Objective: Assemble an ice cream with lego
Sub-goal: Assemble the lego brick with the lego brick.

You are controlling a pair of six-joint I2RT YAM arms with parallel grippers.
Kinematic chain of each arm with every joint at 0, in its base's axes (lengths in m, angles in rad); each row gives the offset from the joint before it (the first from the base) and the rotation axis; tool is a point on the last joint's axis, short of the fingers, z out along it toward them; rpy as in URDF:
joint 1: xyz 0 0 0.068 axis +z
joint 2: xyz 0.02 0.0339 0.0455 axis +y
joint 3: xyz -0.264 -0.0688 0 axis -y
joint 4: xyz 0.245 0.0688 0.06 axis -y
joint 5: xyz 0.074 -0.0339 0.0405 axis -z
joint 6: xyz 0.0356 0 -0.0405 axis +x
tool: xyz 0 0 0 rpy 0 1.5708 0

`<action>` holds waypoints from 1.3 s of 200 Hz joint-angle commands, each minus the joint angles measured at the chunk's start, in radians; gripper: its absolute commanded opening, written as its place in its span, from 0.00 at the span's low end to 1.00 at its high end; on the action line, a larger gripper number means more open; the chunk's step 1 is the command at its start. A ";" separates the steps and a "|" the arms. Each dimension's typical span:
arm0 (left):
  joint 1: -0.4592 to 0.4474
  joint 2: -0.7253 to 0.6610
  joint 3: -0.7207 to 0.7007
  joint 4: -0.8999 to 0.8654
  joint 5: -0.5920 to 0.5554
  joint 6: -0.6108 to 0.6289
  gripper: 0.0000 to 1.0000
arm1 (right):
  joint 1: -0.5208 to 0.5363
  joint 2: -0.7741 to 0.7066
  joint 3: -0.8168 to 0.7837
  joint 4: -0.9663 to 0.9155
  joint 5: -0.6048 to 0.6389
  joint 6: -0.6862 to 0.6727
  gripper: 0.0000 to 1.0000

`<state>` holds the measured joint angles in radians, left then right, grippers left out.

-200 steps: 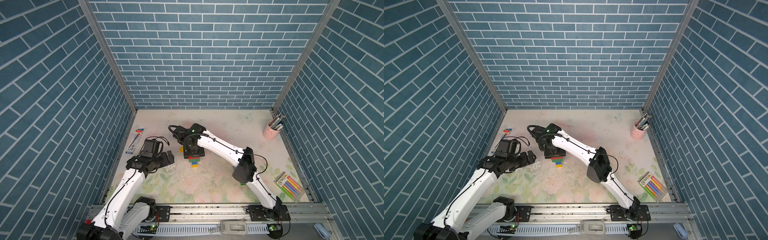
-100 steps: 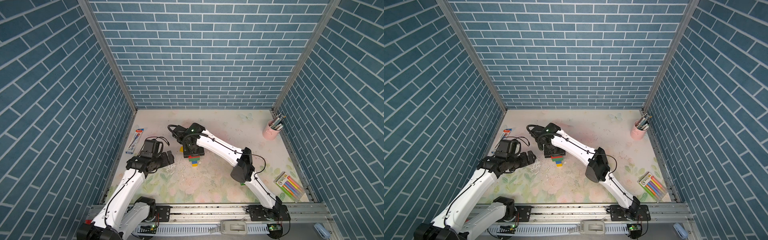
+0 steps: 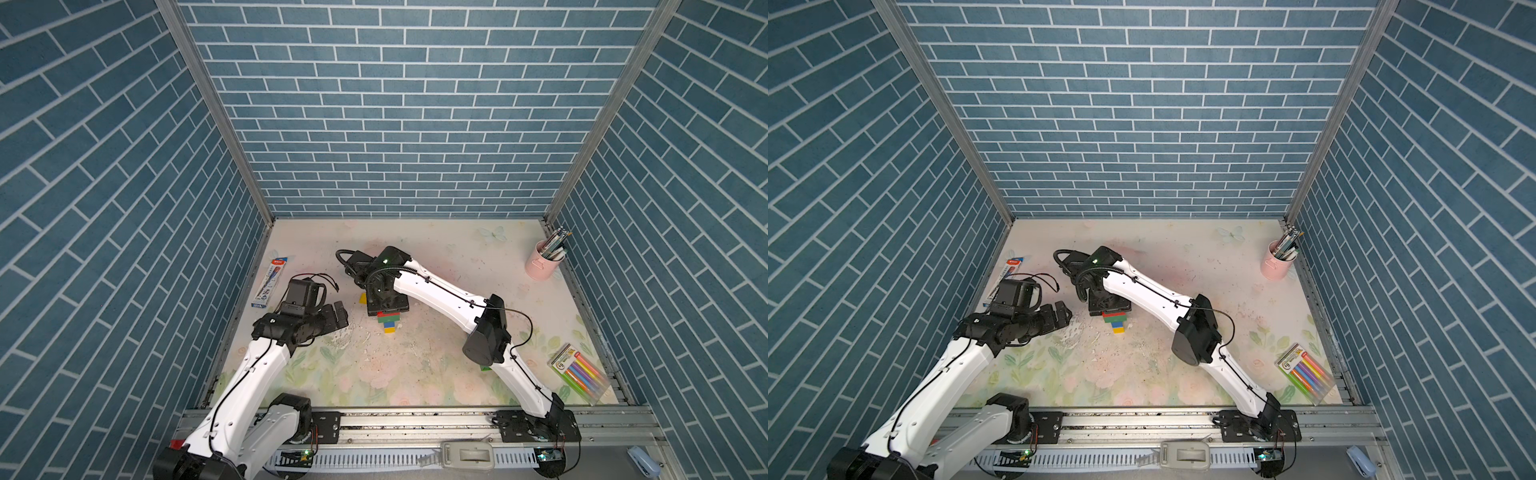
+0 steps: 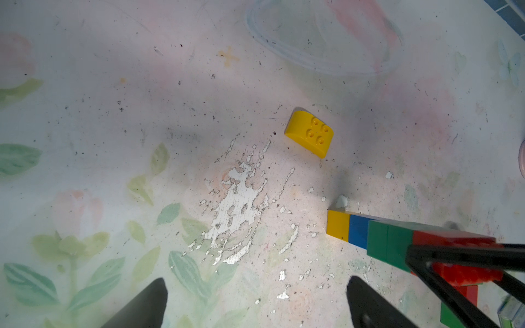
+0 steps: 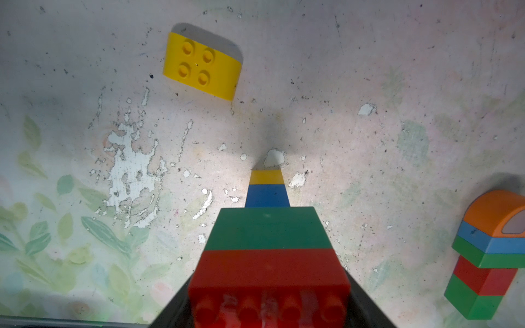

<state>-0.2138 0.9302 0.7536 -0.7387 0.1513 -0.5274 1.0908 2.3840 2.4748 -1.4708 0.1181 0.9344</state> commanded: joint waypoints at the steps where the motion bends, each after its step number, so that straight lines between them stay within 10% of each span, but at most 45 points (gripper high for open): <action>1: 0.007 -0.014 -0.007 -0.008 -0.015 -0.004 1.00 | -0.014 0.038 -0.051 -0.036 0.064 0.001 0.49; 132: 0.007 -0.020 0.010 -0.024 -0.032 -0.013 1.00 | -0.009 -0.007 -0.088 -0.012 0.065 -0.013 0.96; 260: 0.007 0.221 0.087 0.037 -0.094 0.010 1.00 | -0.006 -0.301 -0.202 0.128 0.050 -0.120 0.98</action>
<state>-0.2134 1.0882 0.7990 -0.7296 0.0891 -0.5343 1.0832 2.1780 2.2875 -1.3430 0.1463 0.8474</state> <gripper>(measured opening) 0.995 0.980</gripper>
